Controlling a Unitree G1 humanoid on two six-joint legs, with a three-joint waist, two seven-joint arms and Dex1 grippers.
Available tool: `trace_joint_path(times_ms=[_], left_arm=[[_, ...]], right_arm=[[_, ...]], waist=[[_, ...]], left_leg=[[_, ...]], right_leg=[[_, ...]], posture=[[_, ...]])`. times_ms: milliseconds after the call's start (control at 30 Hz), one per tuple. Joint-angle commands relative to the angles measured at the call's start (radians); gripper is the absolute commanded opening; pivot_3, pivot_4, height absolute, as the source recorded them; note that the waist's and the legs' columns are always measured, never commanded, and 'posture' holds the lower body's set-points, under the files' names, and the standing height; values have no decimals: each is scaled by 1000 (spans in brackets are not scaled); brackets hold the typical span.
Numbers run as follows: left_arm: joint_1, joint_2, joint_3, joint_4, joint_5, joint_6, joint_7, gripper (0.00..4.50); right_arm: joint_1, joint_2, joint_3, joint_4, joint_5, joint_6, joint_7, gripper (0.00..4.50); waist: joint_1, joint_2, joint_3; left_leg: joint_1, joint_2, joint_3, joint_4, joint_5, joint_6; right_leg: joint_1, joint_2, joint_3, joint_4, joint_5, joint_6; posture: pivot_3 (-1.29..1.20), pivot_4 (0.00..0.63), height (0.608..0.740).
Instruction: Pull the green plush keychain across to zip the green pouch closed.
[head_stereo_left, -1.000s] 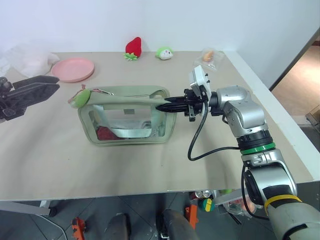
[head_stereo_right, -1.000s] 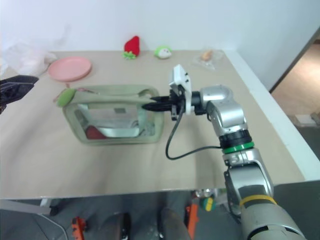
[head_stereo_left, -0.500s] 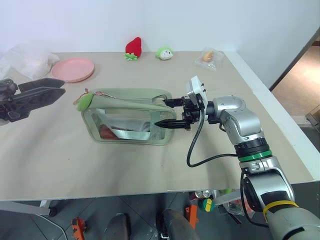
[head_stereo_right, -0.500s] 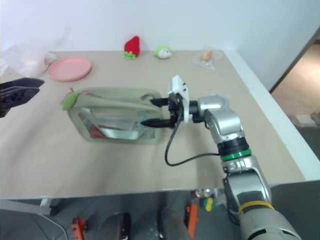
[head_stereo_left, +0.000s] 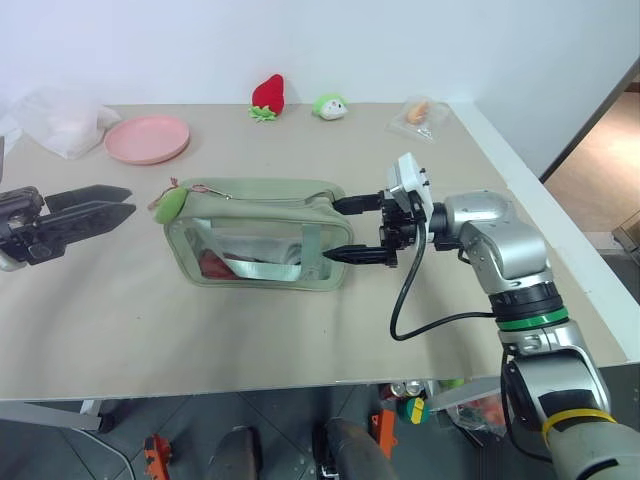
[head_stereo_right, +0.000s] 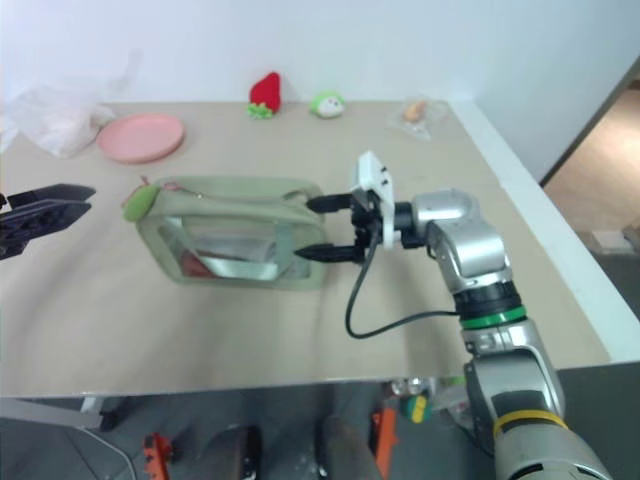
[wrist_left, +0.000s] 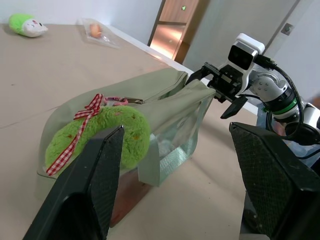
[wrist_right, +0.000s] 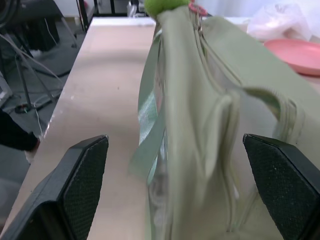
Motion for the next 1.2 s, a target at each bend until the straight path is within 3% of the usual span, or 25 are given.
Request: trace_joint_path(times_ms=[33, 300, 400, 767, 1200], left_arm=[[-1, 11, 47, -20, -9, -14, -12, 3499], [-14, 13, 45, -65, -34, 2, -17, 3499], [-29, 11, 31, -98, -52, 7, -11, 3499], [-23, 1, 27, -85, -41, -4, 3, 3499], [70, 6, 59, 85, 52, -32, -23, 3499]], right_arm=[[11, -36, -50, -54, 26, 13, 4, 4463], [31, -30, -44, -44, 9, -3, -29, 4463], [30, -19, -49, -39, 17, -9, -39, 3707], [48, -10, -54, -49, 26, -19, -61, 41], [42, -6, -49, -56, 26, -11, -83, 41]], waist=[[0, 0, 0], [-1, 0, 0], [-1, 0, 0], [-1, 0, 0], [-1, 0, 0]], left_leg=[[0, 0, 0, 0, 0, 0], [0, 1, 0, 0, 0, 0], [0, 1, 0, 0, 0, 0], [0, 0, 0, 0, 0, 0], [0, 1, 0, 0, 0, 0]], right_leg=[[0, 0, 0, 0, 0, 0], [0, 1, 0, 0, 0, 0], [0, 1, 0, 0, 0, 0], [0, 1, 0, 0, 0, 0], [0, 1, 0, 0, 0, 0]], posture=[[0, 150, 740], [0, 150, 740], [0, 150, 740], [0, 150, 740], [0, 150, 740]])
